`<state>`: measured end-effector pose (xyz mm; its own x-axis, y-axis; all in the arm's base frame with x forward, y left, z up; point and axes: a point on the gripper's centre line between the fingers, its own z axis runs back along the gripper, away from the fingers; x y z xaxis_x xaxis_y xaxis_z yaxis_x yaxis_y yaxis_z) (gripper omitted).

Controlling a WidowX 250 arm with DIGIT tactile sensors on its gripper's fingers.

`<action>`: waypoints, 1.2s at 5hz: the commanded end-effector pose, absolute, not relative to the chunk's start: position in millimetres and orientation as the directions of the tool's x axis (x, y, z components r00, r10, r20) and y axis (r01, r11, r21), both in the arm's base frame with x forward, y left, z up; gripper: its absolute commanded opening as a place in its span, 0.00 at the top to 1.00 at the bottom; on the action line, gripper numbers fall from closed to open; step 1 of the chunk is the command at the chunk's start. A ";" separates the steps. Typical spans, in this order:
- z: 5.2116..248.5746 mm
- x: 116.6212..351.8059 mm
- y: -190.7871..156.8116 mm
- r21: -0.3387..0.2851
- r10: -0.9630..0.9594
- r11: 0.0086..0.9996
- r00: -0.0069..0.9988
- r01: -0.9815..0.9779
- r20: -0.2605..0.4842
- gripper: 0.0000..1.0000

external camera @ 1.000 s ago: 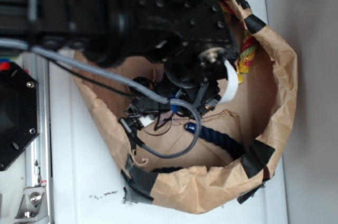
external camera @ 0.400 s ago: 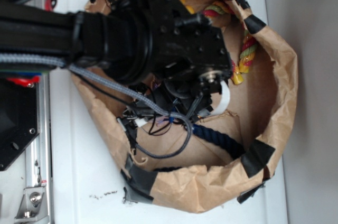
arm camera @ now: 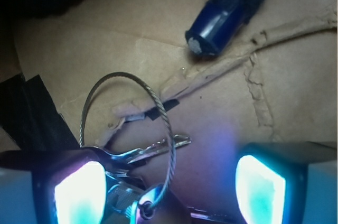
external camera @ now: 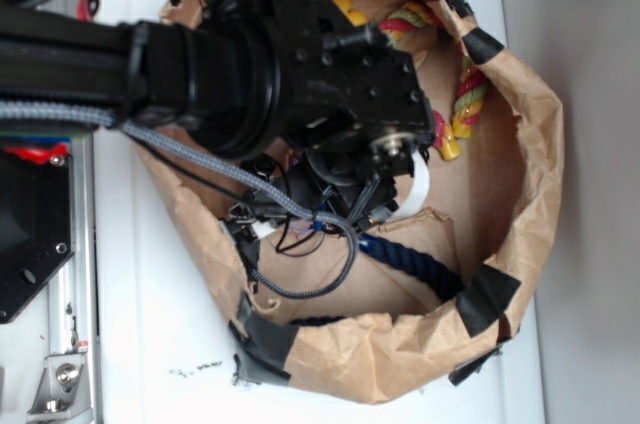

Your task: Grab the silver keys.

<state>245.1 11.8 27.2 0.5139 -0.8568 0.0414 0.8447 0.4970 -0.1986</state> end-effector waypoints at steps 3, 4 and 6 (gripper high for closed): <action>26.0 247.1 -4.7 -0.229 -0.850 0.482 0.515 0.846 0.114 1.00; 25.2 248.6 -4.4 -0.237 -0.842 0.488 0.524 0.840 0.126 1.00; 25.0 248.5 -4.1 -0.230 -0.841 0.490 0.526 0.841 0.129 1.00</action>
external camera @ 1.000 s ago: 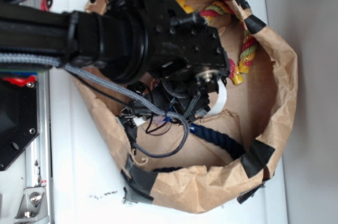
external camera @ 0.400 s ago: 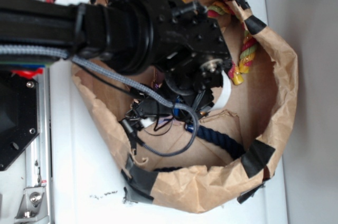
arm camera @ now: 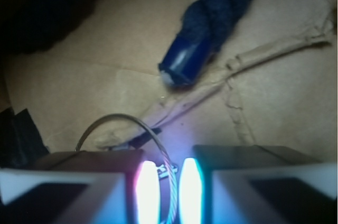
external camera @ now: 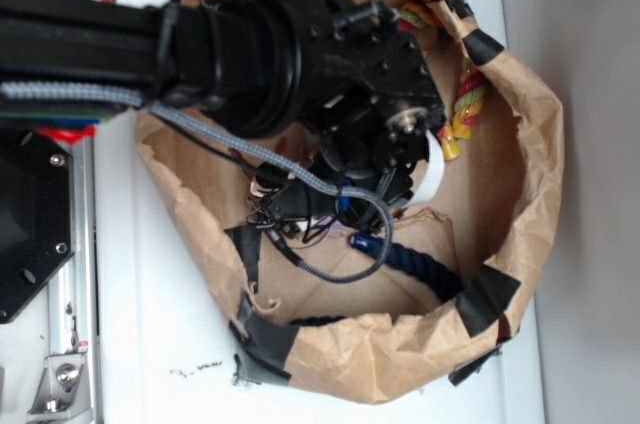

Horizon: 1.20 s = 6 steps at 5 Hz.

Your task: Grab the silver keys.

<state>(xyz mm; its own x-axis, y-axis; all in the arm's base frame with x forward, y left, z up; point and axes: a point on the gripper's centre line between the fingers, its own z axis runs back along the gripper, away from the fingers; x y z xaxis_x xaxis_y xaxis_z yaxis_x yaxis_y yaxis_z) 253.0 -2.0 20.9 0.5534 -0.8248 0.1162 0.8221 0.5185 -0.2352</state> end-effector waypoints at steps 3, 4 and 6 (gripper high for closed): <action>133.4 250.3 29.4 0.051 -0.706 0.677 0.627 0.734 0.330 1.00; 166.2 248.9 46.0 0.028 -0.498 0.839 0.745 0.544 0.444 1.00; 152.9 252.9 33.4 0.050 -0.453 0.888 0.850 0.457 0.270 1.00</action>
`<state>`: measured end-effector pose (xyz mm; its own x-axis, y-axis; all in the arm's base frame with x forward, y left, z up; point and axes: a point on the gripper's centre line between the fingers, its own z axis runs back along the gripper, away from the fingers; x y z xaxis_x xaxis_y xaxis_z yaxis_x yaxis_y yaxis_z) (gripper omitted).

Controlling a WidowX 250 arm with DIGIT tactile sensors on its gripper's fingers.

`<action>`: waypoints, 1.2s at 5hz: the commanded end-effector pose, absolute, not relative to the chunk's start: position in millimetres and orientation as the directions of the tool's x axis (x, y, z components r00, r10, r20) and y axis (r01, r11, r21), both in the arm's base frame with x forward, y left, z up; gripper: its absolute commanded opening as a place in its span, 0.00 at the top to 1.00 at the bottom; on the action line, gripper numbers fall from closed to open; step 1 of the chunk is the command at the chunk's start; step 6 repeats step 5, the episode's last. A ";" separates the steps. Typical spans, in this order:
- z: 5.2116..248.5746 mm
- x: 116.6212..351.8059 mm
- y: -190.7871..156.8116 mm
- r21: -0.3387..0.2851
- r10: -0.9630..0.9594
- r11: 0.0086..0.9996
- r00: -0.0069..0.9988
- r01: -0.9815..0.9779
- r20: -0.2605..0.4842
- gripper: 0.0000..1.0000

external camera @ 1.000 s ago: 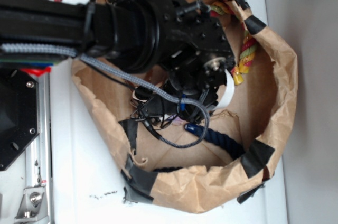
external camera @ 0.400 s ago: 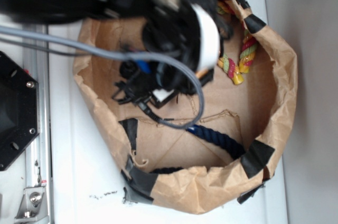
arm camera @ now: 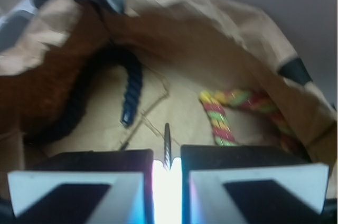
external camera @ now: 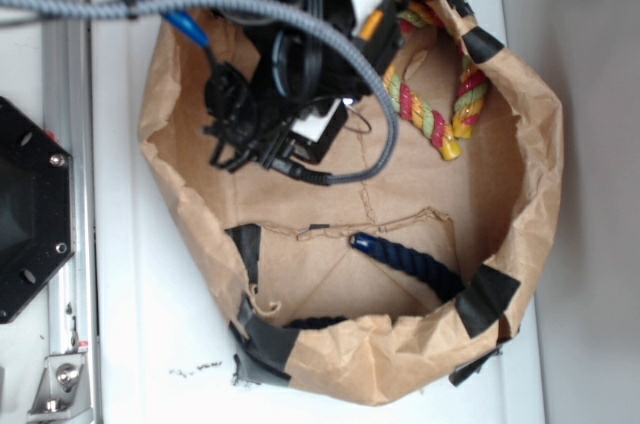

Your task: Grab the silver keys.

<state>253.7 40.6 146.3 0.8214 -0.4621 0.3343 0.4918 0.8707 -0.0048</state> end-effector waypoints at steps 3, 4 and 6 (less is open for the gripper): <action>153.0 254.0 23.7 0.007 -0.382 0.924 0.921 0.383 0.079 1.00; 152.8 254.0 21.7 -0.017 -0.376 0.925 0.922 0.379 0.092 1.00; 150.7 254.5 21.3 0.023 -0.364 0.932 0.927 0.363 0.087 1.00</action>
